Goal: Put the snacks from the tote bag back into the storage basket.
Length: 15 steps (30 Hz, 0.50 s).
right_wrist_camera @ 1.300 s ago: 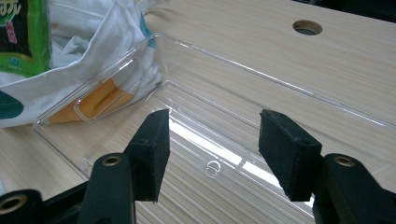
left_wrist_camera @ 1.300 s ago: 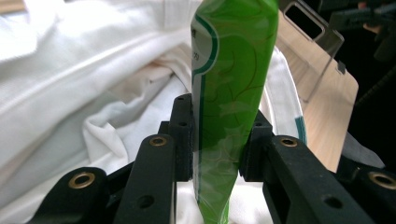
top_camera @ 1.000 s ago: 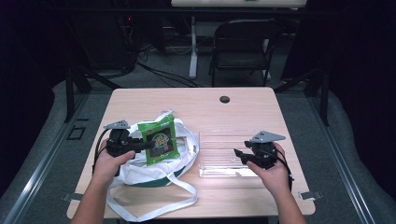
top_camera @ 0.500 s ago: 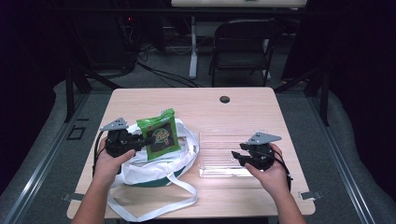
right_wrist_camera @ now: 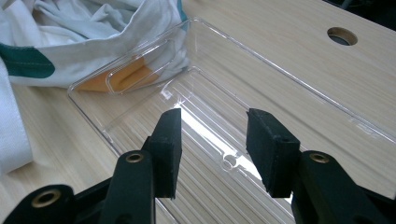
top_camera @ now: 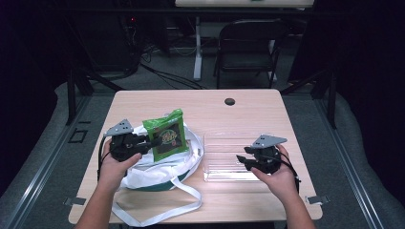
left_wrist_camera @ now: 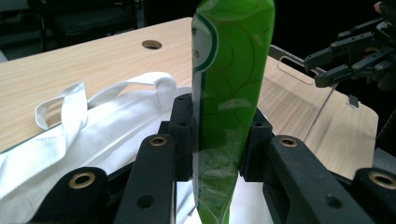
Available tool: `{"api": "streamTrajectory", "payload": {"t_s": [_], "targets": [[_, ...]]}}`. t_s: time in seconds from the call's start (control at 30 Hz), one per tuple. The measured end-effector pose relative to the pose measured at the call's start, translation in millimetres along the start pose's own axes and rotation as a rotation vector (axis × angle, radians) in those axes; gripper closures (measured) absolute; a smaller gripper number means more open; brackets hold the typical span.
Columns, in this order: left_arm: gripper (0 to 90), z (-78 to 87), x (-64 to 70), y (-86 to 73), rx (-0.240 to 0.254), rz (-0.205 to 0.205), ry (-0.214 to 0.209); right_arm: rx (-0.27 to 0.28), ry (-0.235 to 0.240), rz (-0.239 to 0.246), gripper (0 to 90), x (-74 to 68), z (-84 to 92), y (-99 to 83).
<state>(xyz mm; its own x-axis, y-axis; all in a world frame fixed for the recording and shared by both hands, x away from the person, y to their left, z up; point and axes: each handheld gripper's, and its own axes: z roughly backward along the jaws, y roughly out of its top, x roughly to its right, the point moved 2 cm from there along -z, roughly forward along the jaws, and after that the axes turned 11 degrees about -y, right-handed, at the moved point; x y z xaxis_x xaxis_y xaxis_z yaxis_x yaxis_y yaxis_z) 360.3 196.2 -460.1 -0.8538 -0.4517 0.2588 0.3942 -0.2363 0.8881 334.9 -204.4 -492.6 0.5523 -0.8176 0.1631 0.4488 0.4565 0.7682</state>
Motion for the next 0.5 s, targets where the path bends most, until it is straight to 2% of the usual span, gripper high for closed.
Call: {"api": "streamTrajectory", "payload": {"t_s": [0.1,0.3,0.5], "targets": [[71.9,-1.4,4.0,2.7,0.022,-0.015,0.006,-0.008,0.012,0.014,57.0,-2.3,-0.1,2.8],[72.0,-5.9,10.5,4.5,0.013,-0.041,0.011,-0.008,0.049,0.016,57.6,-4.4,-3.4,11.3],[72.1,-10.2,14.1,4.2,0.000,-0.054,0.012,-0.044,0.070,0.077,57.6,-3.8,-2.4,23.9]]}}
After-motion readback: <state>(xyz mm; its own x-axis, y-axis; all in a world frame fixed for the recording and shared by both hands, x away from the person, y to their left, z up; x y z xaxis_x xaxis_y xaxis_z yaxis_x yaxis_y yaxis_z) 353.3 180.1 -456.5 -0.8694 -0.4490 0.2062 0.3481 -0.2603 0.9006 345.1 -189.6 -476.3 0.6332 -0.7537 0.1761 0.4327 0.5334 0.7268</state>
